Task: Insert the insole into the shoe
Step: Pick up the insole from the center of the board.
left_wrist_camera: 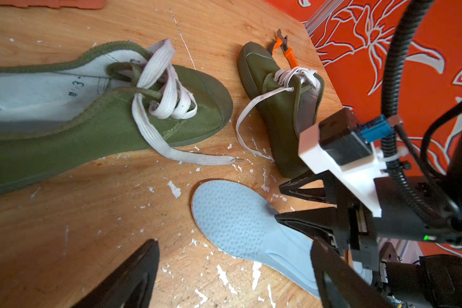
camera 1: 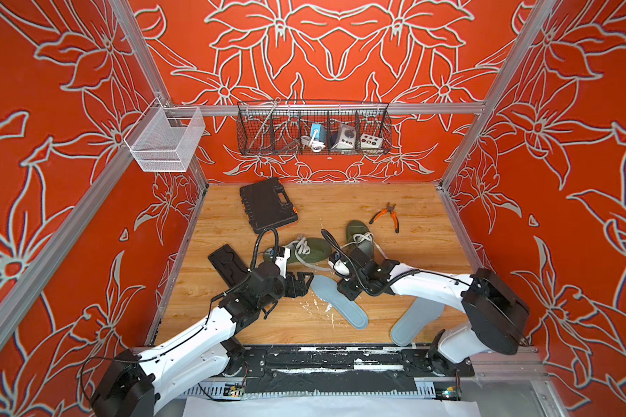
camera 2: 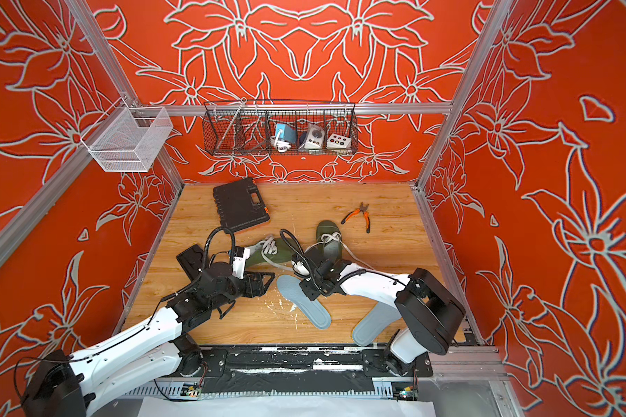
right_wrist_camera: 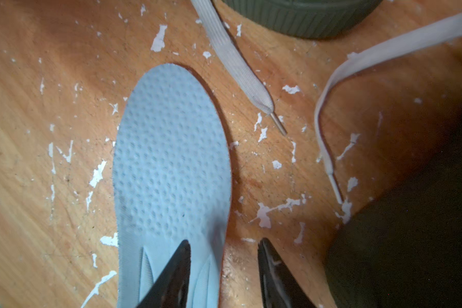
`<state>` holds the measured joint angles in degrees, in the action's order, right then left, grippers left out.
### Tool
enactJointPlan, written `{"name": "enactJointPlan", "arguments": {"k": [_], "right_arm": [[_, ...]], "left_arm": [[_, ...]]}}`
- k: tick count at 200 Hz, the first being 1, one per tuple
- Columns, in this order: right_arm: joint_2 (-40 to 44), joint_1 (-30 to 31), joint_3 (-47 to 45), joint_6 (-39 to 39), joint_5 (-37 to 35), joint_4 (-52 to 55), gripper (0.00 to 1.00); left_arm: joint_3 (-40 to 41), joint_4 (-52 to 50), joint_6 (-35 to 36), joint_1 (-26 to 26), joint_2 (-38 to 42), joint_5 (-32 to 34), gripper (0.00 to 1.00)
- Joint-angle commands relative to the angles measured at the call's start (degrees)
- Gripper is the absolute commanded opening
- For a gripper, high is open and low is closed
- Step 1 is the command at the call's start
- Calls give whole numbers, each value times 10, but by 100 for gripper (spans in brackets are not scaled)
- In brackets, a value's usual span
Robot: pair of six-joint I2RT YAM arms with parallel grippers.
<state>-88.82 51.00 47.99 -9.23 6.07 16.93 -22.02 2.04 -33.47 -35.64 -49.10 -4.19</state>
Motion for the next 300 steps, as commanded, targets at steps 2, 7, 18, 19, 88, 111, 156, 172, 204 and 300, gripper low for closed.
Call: {"name": "enactJointPlan", "arguments": {"k": [2, 7, 18, 19, 88, 111, 156, 172, 204, 300], "right_arm": [[-18, 14, -8, 20, -6, -17, 43], [-21, 16, -8, 19, -9, -18, 43], [-27, 19, -11, 18, -13, -23, 43], [-27, 19, -11, 18, -14, -23, 43], [-49, 36, -18, 8, -33, -34, 32], [-45, 36, -19, 2, -43, -32, 17], [-20, 36, -12, -18, -69, -14, 0], [0, 35, -5, -36, -95, 2, 0], [67, 20, 10, -72, -137, 29, 0], [217, -181, 45, -134, -33, 64, 0]], "left_arm": [[5, -18, -16, -1, 17, 4, 88], [6, -19, -17, -1, 19, 6, 88], [8, -20, -18, -1, 23, 7, 88], [8, -20, -18, -2, 23, 7, 88], [7, -30, -19, -2, 28, 13, 89], [5, -31, -17, -1, 23, 13, 89], [2, -26, -15, -1, 18, 15, 89], [-1, -15, -13, -1, 11, 14, 89], [-23, 37, -11, 2, -17, -8, 89], [-152, 170, -23, 14, -202, -146, 88]]}}
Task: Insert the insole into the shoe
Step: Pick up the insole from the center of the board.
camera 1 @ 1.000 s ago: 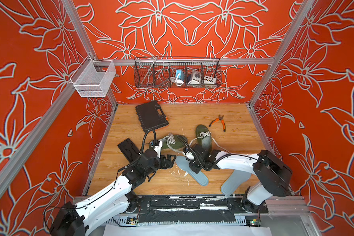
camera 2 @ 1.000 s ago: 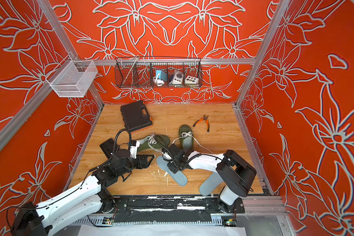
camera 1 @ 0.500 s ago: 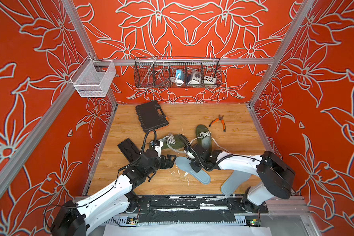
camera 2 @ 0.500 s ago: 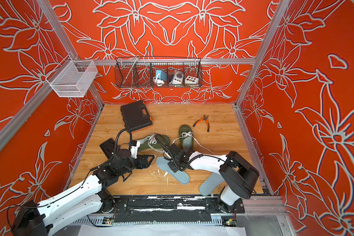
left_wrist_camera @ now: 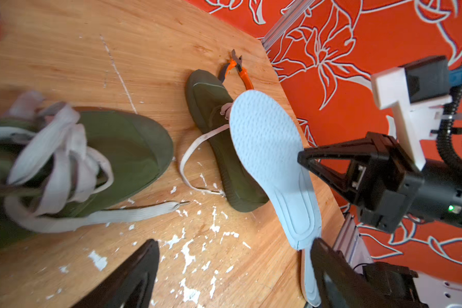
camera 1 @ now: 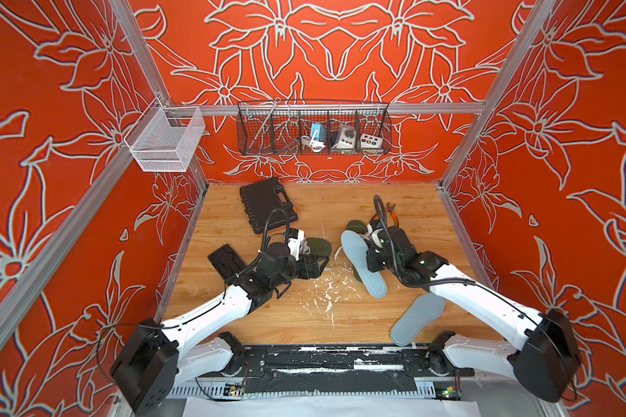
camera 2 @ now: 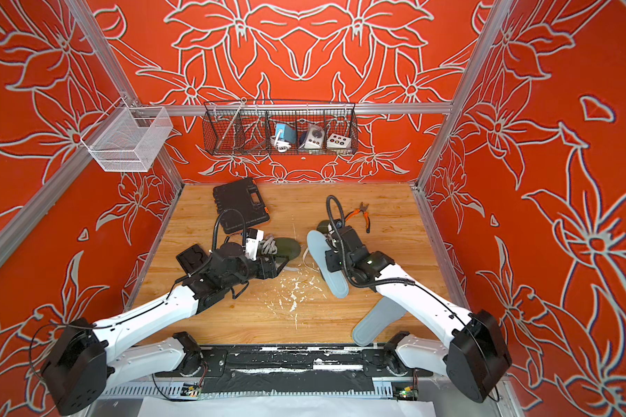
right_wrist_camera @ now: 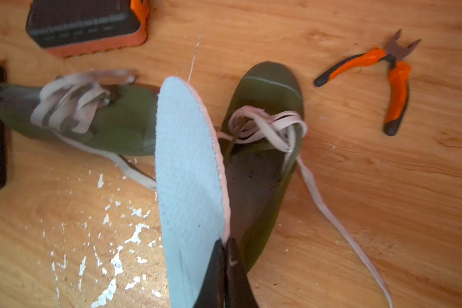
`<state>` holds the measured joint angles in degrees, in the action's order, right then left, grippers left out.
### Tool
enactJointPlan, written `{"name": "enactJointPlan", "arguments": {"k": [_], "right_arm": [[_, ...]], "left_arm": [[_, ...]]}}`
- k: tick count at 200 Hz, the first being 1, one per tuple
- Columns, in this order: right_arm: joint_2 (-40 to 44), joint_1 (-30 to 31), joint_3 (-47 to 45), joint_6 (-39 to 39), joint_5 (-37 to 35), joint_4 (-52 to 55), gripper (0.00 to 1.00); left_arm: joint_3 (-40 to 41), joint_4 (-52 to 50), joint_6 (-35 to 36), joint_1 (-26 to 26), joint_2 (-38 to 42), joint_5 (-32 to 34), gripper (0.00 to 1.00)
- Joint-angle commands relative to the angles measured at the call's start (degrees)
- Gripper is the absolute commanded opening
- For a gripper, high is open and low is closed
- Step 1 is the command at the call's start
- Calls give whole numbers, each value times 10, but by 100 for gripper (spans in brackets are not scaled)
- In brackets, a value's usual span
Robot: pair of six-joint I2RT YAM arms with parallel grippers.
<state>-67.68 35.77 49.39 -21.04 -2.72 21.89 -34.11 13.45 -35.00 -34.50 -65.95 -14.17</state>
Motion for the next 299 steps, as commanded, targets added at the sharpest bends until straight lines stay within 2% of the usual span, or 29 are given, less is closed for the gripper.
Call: {"name": "enactJointPlan", "arguments": {"k": [1, 48, 130, 154, 203, 217, 226, 231, 248, 261, 272, 275, 279, 299], "right_arm": [[5, -30, 32, -17, 57, 14, 0], [-17, -82, 67, -50, 177, -16, 0], [-55, -84, 104, -51, 269, -39, 0], [-72, -84, 106, -45, 293, -45, 0], [-97, -84, 116, -9, 290, -50, 0], [-98, -83, 119, 10, 282, -48, 18], [-95, -84, 117, 27, 278, -51, 46], [-92, -83, 116, 36, 274, -53, 56], [-78, -82, 102, 59, 257, -71, 77], [-65, -81, 85, 73, 247, -96, 88], [-55, -78, 67, 74, 245, -121, 88], [-53, -77, 64, 88, 243, -127, 95], [-49, -75, 57, 92, 242, -137, 97], [-40, -63, 30, 107, 228, -171, 99]], "left_arm": [[-32, 58, -7, 3, -36, -48, 88], [-89, 120, -21, 6, -124, -89, 87], [-129, 226, -93, 47, -233, -141, 73], [-144, 249, -111, 51, -254, -164, 60], [-159, 256, -130, 51, -271, -180, 9], [-163, 250, -137, 52, -271, -179, 1], [-167, 239, -142, 53, -271, -177, 0], [-171, 234, -145, 53, -271, -176, 0], [-176, 225, -160, 54, -271, -173, 0], [-180, 220, -180, 55, -272, -171, 0], [-185, 209, -200, 57, -275, -171, 0], [-186, 206, -206, 58, -275, -170, 0], [-187, 203, -215, 58, -277, -170, 0], [-185, 205, -259, 64, -280, -173, 0]]}}
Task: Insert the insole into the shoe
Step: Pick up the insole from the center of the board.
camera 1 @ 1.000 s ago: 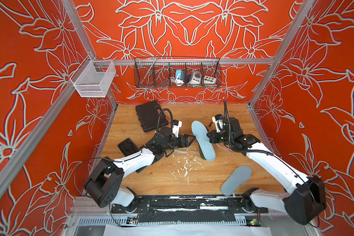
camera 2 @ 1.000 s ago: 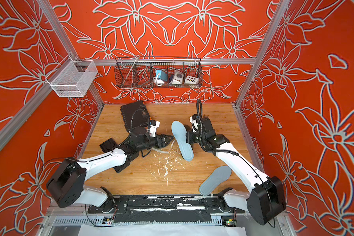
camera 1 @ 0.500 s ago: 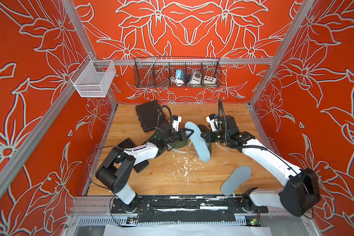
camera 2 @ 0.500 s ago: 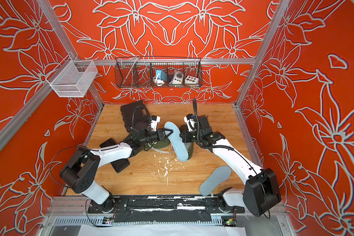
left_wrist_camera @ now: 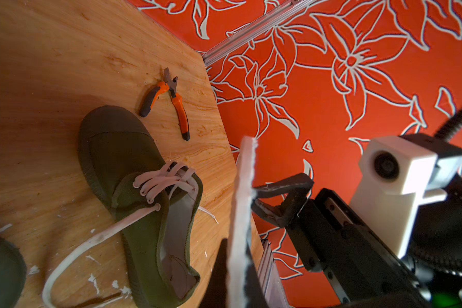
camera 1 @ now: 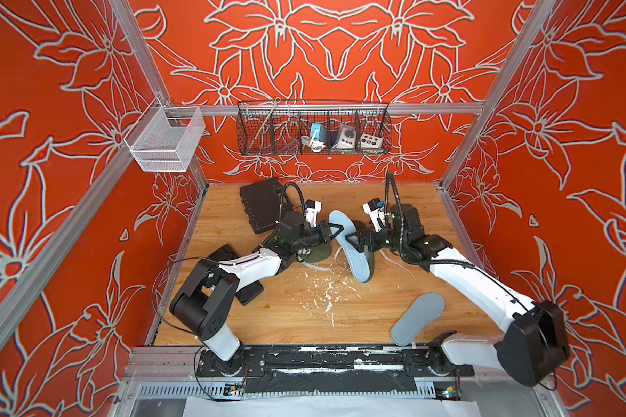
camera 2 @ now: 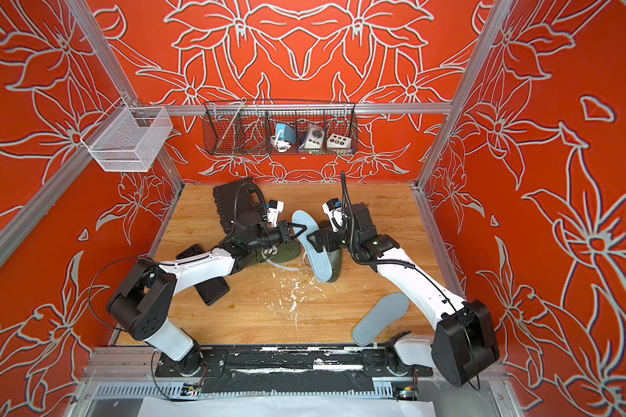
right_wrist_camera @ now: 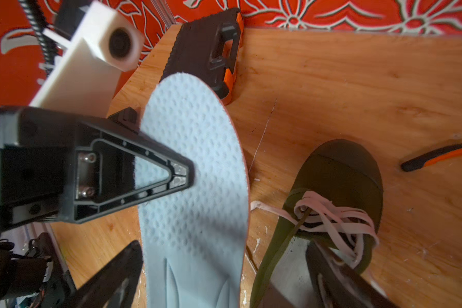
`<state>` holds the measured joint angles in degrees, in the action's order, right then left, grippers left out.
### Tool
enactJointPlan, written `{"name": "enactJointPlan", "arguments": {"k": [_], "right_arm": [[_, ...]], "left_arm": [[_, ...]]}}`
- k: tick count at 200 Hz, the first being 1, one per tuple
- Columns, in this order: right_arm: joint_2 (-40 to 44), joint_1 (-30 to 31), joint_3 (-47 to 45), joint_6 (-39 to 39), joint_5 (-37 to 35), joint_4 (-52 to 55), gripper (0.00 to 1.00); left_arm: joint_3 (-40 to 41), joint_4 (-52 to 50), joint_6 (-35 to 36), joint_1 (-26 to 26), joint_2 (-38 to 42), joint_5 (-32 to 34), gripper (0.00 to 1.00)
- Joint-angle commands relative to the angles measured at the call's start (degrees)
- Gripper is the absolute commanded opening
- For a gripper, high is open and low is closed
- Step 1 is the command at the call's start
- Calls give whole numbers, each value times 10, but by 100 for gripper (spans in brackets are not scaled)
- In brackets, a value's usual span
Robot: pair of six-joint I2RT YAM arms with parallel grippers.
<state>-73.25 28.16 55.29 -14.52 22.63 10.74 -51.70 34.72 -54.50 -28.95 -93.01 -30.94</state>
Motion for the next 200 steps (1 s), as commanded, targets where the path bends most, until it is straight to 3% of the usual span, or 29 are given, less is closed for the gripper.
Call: {"name": "enactJointPlan", "arguments": {"k": [1, 25, 102, 200], "right_arm": [[15, 14, -31, 42, -26, -61, 99], [17, 35, -50, 56, -49, -77, 99], [11, 97, -105, 56, -123, -135, 99], [-36, 102, -90, 49, -135, -163, 96]], "left_arm": [[-9, -7, -65, 9, -9, -6, 0], [-9, -8, -98, 14, -12, -12, 0], [-11, -22, -114, 18, -7, -13, 0], [10, 1, -137, 22, -1, -17, 0]]}}
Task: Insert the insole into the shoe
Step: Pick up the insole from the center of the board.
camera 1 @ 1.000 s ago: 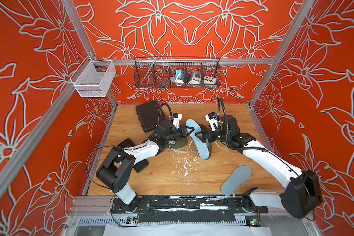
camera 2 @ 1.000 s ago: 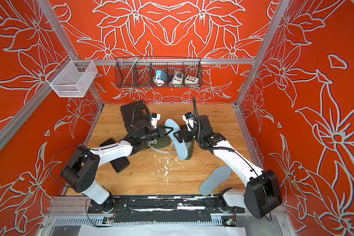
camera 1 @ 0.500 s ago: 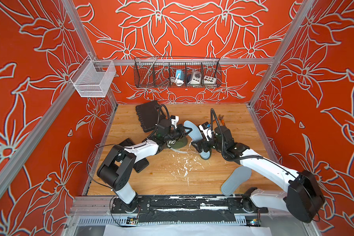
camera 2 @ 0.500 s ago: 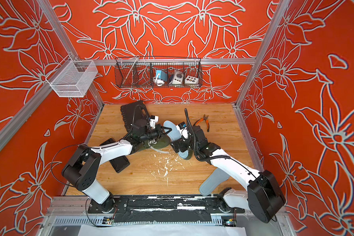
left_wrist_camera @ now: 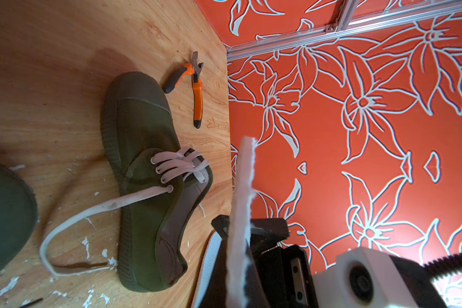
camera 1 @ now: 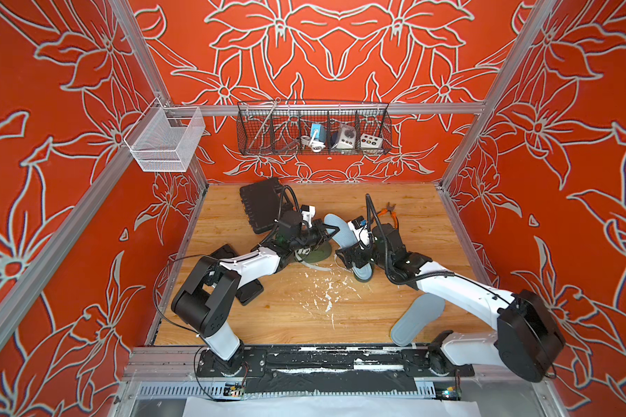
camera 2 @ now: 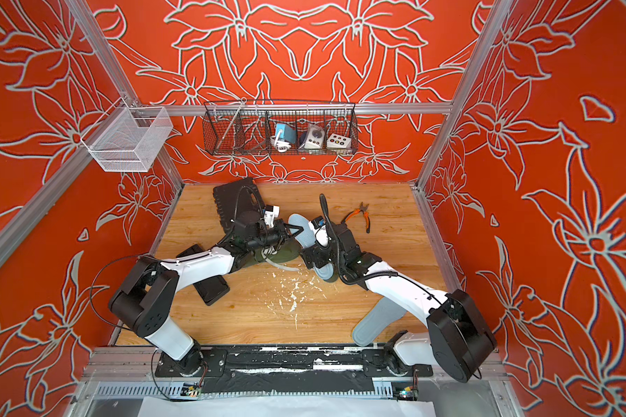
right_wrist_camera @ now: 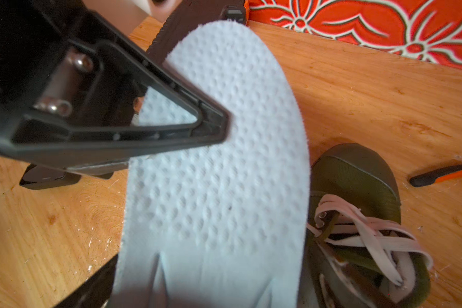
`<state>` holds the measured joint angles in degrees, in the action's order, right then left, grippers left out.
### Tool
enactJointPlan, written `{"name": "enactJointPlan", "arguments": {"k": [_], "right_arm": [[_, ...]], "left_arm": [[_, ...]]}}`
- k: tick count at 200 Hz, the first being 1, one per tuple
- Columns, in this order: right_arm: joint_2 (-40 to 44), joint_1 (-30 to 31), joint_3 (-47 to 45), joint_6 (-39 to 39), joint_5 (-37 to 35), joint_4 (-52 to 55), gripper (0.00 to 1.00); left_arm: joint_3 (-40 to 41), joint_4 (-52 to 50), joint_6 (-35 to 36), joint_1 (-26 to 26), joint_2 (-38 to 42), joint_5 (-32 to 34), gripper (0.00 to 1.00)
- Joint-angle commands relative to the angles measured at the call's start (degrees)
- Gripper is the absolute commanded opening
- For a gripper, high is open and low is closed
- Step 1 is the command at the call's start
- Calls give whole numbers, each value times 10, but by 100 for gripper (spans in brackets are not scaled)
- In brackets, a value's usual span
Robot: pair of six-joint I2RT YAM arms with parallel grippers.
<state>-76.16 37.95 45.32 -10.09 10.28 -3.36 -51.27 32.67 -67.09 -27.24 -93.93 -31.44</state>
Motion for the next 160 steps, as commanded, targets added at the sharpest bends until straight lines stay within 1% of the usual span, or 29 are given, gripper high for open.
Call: {"name": "enactJointPlan", "arguments": {"k": [1, 12, 26, 54, 66, 80, 99, 105, 119, 137, 160], "right_arm": [[-7, 4, 9, 4, -12, -22, 96], [-8, 4, 12, 5, -11, -19, 91], [-9, 4, 19, 9, -5, -9, 79], [-1, 3, 30, 8, 2, 16, 60], [9, 3, 32, 7, -2, 27, 54], [18, 3, 39, 7, -7, 51, 51], [21, 3, 66, 9, -16, 118, 47], [19, 2, 76, 11, -18, 142, 45], [10, -2, 108, 6, -29, 211, 41], [-7, -22, 149, -8, -20, 305, 37], [-18, -57, 177, -19, -2, 397, 32]], "left_arm": [[5, 22, -11, 5, 9, -12, 0], [7, 26, -14, 6, 9, -13, 0], [9, 31, -18, 7, 9, -16, 0], [12, 31, -17, 9, 7, -18, 0], [13, 26, -13, 10, 7, -18, 10], [10, 16, -3, 10, 5, -18, 27], [4, 2, 10, 11, 3, -17, 46], [3, -1, 12, 11, 4, -17, 51], [-3, -8, 24, 11, 7, -16, 55], [-11, -32, 51, 11, 19, -2, 58], [-31, -89, 114, 11, 37, 26, 59]]}}
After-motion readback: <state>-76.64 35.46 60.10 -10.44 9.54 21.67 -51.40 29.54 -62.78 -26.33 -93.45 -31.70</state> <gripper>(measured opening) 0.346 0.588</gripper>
